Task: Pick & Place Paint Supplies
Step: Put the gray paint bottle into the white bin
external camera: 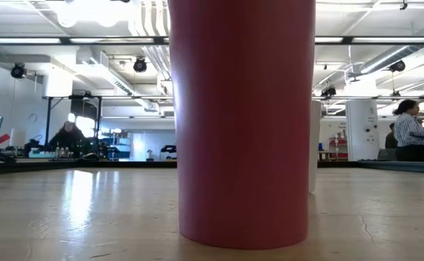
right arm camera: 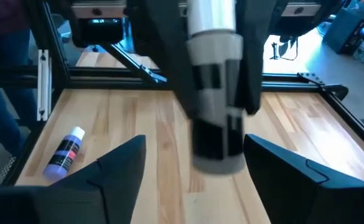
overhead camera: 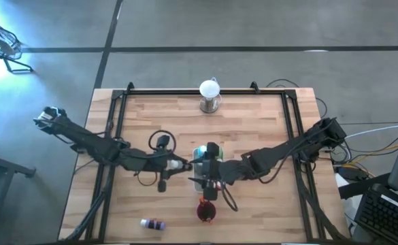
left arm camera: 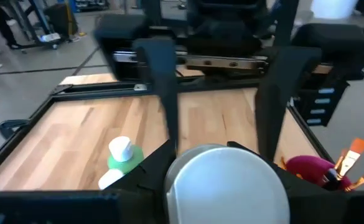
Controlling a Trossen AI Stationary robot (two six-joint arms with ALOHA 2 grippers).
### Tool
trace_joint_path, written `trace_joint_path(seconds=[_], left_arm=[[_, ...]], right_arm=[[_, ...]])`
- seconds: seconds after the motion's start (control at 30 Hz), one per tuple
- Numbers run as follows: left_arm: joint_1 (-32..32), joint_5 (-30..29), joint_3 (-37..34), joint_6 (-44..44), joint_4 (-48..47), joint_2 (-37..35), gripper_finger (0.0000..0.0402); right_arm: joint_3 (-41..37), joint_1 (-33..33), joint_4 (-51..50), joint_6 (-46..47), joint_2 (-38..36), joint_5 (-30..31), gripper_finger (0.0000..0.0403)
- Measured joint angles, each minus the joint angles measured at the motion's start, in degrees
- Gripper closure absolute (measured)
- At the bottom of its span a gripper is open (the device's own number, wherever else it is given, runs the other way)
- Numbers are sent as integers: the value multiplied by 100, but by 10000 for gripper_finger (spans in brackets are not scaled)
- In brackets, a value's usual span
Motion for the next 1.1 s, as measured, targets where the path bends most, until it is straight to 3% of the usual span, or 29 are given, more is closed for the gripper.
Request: trace_joint_path(seconds=[0.13, 0.3, 0.8, 1.1], left_arm=[[7, 87, 348, 302, -21, 329, 265], [19, 211, 717, 560, -96, 620, 265], [62, 268, 975, 570, -493, 716, 264], [75, 259, 1165, 573, -1333, 478, 254]], right_arm=[[0, -27, -2, -2, 0, 3, 132], [0, -31, -59, -21, 0, 133, 154], [0, -22, -168, -50, 0, 120, 299], [20, -20, -184, -124, 2, 109, 295]])
